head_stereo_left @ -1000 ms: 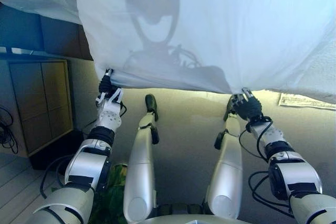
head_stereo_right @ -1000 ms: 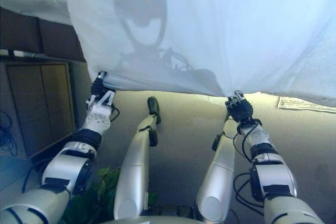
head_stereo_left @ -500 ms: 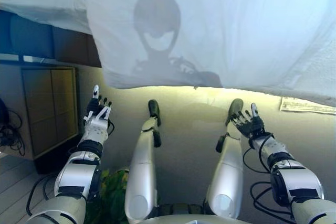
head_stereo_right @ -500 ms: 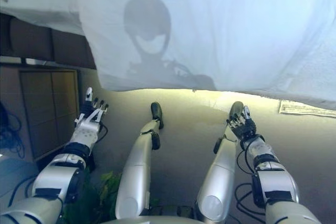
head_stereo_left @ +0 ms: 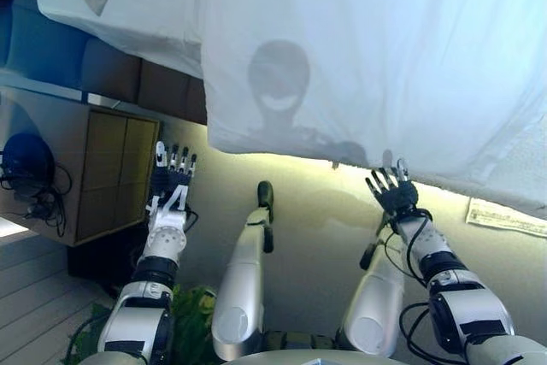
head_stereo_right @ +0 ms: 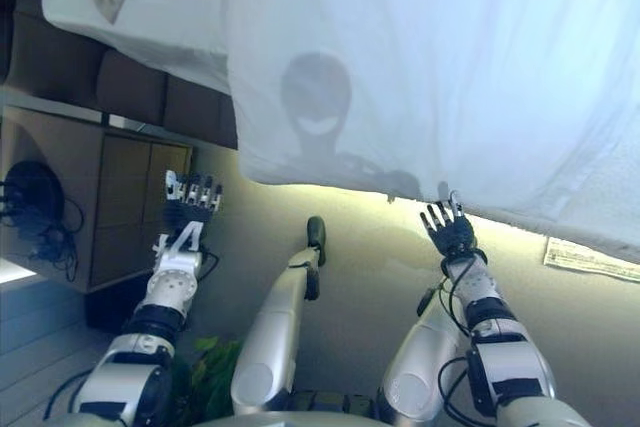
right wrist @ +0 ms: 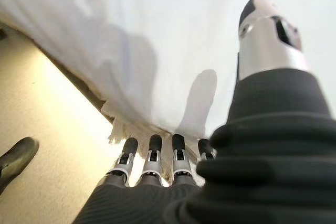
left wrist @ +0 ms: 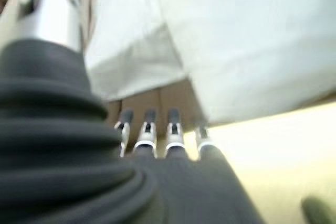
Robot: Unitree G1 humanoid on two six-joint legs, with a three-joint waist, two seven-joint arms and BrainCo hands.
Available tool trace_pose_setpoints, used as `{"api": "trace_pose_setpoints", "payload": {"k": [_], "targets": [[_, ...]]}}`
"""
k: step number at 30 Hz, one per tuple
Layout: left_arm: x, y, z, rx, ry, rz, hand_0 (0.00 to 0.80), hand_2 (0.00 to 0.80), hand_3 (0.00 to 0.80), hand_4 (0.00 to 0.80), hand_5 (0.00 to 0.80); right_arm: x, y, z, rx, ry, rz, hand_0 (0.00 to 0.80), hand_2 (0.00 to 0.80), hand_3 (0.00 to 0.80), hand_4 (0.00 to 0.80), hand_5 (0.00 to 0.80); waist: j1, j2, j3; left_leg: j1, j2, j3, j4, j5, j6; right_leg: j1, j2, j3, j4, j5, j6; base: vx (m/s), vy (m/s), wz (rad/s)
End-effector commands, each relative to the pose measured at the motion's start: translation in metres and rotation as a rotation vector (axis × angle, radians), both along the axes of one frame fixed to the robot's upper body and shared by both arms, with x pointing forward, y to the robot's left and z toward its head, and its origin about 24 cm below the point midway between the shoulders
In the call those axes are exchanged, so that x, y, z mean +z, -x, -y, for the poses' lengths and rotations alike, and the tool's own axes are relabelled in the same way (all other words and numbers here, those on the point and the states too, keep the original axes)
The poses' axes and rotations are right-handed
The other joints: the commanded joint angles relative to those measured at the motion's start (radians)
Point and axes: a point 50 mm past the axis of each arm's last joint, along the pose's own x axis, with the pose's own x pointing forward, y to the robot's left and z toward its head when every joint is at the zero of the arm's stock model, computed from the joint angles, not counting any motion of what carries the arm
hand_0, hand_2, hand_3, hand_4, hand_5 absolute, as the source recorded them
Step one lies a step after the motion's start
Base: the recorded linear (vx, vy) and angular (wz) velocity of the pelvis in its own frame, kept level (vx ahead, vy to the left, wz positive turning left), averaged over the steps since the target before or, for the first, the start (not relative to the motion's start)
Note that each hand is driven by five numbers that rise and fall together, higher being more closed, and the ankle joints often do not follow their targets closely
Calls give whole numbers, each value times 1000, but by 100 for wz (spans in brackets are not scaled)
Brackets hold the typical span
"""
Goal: Make the bed neatly
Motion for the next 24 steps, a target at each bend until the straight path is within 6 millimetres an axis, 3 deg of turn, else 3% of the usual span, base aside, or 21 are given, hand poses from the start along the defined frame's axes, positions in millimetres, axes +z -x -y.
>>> {"api": "trace_pose_setpoints", "payload": {"k": [1, 4, 9, 17, 21, 24], "targets": [[22, -4, -10, 46, 26, 154, 0, 0, 0, 0, 0, -11, 16, 7, -65, -42, -38, 0, 0, 0, 0, 0, 5, 8, -19, -35, 26, 14, -23, 100, -26, 14, -52, 15, 57, 18, -5, 0, 0, 0], [27, -10, -3, 28, 90, 219, 0, 0, 0, 0, 0, -16, 21, 15, -106, -47, -80, 0, 0, 0, 0, 0, -13, 2, -18, -32, 42, 17, -11, 95, -31, 13, -45, 31, 69, 4, -10, 4, 29, -2], [43, -24, 3, -5, 155, 307, 0, 0, 0, 0, 0, -8, 15, 30, -185, -59, -77, 0, 0, 0, 0, 0, -42, -13, 5, -64, 56, 36, -22, 118, -34, -16, -26, 57, 46, 22, -11, -48, 37, -3], [92, -42, 3, -134, 109, 559, 0, 0, 0, 0, 0, -1, 30, 74, -335, -52, -27, 0, 0, 0, 0, 0, -63, -92, 7, -215, 71, 65, 15, 118, -41, -114, -14, 70, -7, 71, -13, -30, -48, -7], [104, -40, 5, -182, 16, 615, 0, 0, 0, 0, 0, 14, 32, 84, -382, -24, 107, 0, 0, 0, 0, 0, -70, -129, 7, -295, 79, 71, 88, 79, -43, -165, -2, 58, 7, 69, -18, -13, -121, -2], [116, -41, -3, -172, -42, 617, 0, 0, 0, 0, 0, 46, 23, 82, -360, 17, 297, 0, 0, 0, 0, 0, -77, -165, 7, -358, 81, 57, 129, 64, -43, -200, 14, 58, 7, 78, -23, -36, -79, -9]]}}
